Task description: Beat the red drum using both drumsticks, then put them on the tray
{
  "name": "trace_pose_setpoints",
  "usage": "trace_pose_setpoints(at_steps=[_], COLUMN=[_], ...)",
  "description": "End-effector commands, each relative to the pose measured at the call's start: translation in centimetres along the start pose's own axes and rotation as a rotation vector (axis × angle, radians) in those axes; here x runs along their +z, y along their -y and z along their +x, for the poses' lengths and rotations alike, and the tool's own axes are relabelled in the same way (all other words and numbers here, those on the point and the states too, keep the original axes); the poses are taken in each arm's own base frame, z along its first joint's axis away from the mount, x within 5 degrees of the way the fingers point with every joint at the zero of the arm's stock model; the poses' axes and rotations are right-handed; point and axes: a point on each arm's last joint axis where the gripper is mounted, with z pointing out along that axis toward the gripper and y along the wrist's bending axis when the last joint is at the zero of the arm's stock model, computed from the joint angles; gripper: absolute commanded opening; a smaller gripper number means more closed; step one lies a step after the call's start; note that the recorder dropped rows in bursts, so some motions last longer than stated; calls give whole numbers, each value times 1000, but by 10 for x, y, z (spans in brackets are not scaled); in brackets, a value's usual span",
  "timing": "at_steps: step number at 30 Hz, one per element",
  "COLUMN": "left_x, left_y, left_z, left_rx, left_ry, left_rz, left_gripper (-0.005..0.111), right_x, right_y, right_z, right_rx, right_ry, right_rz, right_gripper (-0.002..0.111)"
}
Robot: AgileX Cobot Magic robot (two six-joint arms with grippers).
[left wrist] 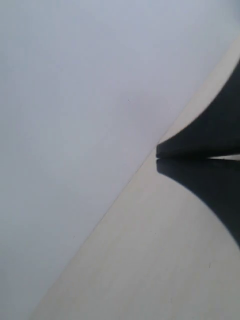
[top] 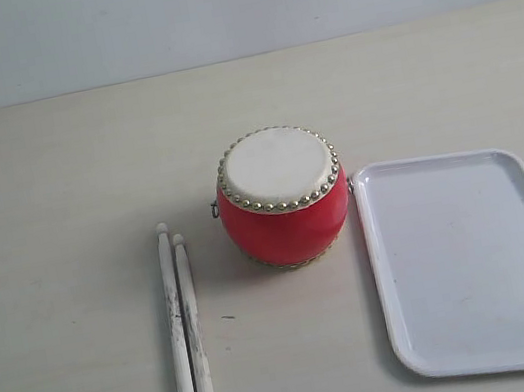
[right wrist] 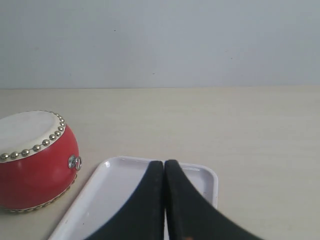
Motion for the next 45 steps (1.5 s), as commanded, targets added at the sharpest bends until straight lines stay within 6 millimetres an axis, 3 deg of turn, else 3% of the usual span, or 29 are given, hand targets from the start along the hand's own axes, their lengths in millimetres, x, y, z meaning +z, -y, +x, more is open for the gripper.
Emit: trace_pose_setpoints(at_steps=[1,12,21,24,33,45], left_x=[-1,-26,-63,-67,-40,9], left_y=[4,68,118,134,174,197], left_z=[-5,-54,-89,-98,-118,-152], left_rx=[0,427,539,598,685,735], left_ry=[22,119,221,185,-92,-237], left_rz=[14,195,344,385,494,431], left_gripper=[0,0,0,0,0,0], right_x=[0,0,0,0,0,0], right_y=[0,0,0,0,0,0], right_z=[0,0,0,0,0,0], right_rx=[-1,-1,-1,-1,-1,-1], right_ry=[7,7,7,7,7,7], right_rz=[4,4,4,4,4,4], right_gripper=[0,0,0,0,0,0])
